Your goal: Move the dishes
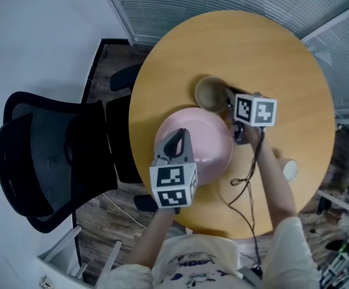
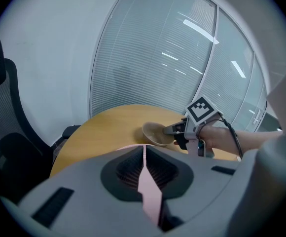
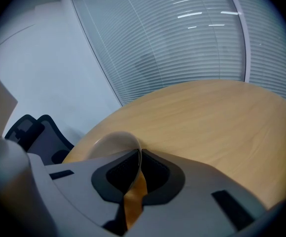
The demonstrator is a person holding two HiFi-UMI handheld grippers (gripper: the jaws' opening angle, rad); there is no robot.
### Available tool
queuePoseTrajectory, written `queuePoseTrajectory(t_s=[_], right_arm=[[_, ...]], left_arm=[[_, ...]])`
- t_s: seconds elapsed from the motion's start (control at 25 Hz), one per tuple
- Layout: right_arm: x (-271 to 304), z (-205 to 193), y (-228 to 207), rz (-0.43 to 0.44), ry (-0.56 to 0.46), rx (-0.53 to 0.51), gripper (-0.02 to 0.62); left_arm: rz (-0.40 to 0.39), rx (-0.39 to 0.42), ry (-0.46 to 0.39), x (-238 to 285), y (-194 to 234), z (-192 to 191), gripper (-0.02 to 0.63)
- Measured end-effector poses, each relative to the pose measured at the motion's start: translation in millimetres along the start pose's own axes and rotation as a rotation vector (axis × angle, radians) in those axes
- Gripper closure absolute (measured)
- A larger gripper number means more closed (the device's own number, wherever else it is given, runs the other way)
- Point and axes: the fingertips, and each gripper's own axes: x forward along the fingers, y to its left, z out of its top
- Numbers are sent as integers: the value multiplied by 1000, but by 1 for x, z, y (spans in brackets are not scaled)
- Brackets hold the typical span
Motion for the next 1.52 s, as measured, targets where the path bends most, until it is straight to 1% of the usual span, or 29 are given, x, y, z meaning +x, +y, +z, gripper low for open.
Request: queuePoseTrajectory(t_s=[0.16, 0.2, 0.24, 0.28, 0.52, 0.76, 0.92, 1.08, 1.32, 1.52], right_arm=[[-2, 3, -2, -30, -29, -11, 576], [-4, 4, -2, -31, -40, -10, 553], [-5, 6, -1, -28, -52, -6, 485], [-8, 8, -1, -25, -63, -1, 463], [-41, 24, 2, -34, -152, 14, 463], [-111, 31, 28, -32, -304, -7, 471], [-161, 17, 42, -50, -384, 13, 515], [-208, -4, 43, -112, -448, 26, 525], [-272, -43, 19, -204, -511, 92, 526], [-310, -80, 0, -267, -520, 107, 526]], left_arm=[[2, 2, -5, -2, -2, 0, 588], [2, 4, -6, -2, -2, 0, 588], [2, 6, -8, -3, -2, 0, 588], [2, 8, -11, -4, -2, 1, 588], [8, 9, -51, -15, -1, 14, 588], [-30, 25, -113, -37, -17, 34, 588], [-80, 48, -148, -54, -39, 42, 588], [-150, 82, -162, -65, -64, 42, 588], [-247, 139, -156, -79, -114, 31, 588], [-316, 187, -141, -88, -153, 13, 588]])
